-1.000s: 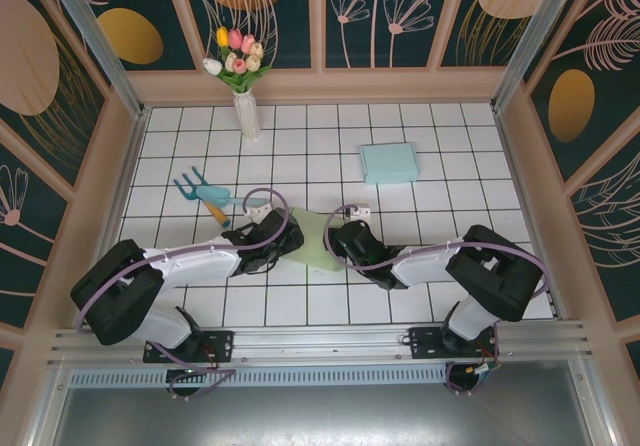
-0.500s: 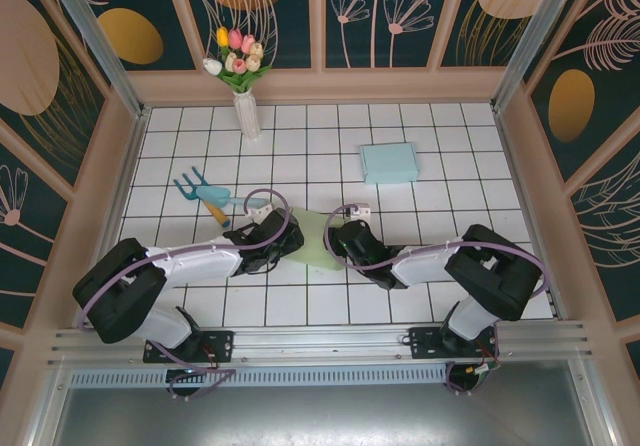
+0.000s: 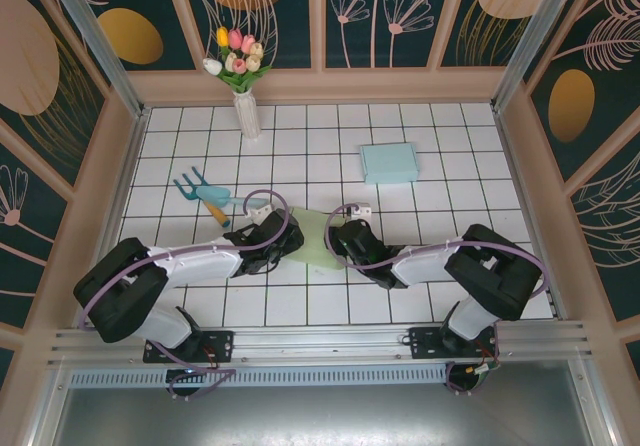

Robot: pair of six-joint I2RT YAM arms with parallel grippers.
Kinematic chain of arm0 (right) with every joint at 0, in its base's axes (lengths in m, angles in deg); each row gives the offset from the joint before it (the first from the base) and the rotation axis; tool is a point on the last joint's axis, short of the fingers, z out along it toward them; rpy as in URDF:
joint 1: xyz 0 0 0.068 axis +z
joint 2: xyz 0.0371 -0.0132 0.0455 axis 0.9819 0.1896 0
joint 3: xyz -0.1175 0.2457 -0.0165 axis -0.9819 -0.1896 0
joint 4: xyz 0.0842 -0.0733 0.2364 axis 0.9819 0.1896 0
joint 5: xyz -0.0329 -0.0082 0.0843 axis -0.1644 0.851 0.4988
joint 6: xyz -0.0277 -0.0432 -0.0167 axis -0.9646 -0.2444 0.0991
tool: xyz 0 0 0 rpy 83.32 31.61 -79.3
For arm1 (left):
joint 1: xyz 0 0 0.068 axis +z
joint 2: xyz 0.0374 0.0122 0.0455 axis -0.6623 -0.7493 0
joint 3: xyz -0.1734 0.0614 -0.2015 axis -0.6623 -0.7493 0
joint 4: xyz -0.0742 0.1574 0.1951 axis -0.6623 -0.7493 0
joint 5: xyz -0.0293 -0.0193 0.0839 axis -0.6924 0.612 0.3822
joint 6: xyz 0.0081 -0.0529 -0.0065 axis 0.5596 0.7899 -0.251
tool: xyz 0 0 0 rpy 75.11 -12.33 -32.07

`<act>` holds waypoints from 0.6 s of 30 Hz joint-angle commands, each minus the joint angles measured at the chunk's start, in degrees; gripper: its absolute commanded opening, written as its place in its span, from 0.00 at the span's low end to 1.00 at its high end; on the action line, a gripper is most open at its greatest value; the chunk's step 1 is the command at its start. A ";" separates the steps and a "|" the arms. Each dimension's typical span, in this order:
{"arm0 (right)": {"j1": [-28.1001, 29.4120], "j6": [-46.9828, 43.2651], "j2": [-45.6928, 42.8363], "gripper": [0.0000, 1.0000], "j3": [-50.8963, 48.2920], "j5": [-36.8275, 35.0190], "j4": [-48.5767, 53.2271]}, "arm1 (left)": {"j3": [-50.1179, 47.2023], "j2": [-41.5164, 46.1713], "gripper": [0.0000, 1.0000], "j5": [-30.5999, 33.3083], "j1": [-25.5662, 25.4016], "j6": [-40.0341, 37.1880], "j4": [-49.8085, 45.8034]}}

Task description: Fold the paper box

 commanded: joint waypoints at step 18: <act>8.53 2.16 -10.88 0.57 1.34 -5.76 13.36 | -2.53 -4.11 0.55 1.66 -0.39 1.67 0.77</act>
